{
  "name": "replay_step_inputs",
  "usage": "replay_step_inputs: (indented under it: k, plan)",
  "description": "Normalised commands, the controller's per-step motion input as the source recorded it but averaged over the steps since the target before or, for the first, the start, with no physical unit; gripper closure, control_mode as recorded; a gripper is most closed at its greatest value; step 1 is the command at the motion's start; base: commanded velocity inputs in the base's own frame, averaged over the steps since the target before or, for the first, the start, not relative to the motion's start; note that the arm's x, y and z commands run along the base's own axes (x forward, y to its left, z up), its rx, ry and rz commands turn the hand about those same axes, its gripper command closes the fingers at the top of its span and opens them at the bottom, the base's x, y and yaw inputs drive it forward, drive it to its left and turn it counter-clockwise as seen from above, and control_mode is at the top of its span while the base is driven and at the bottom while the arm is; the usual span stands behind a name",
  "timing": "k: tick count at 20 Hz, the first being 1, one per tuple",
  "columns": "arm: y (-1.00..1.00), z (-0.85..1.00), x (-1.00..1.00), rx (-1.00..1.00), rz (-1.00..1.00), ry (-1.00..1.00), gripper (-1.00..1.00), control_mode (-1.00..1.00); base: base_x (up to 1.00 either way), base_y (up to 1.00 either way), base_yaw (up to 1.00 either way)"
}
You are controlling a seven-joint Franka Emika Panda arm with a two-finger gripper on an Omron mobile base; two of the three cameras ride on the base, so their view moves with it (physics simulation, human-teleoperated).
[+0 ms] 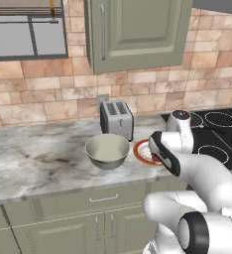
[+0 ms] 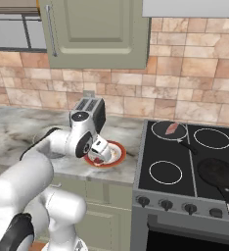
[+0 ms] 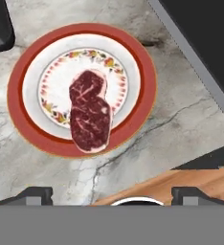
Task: Place one of the steaks on the plate and the other in the bowl. Then place the bowl in the fridge.
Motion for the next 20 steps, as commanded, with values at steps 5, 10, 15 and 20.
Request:
replay_step_inputs:
  k: [5,10,15,20]
  plan:
    - [0.0,0.49,-0.99,0.0,-0.03,0.05,-1.0,-1.0,0.0,0.0,0.0]
    - [0.03,0.12,-0.74,-0.01,0.0,0.25,-1.0,-1.0,0.0,0.0,0.0]
    - [0.1,0.34,-0.28,0.0,0.0,0.08,-1.0,-1.0,0.0,0.0,0.0]
    - [0.0,0.08,-0.02,0.01,0.0,0.07,-1.0,-1.0,0.0,0.0,0.0]
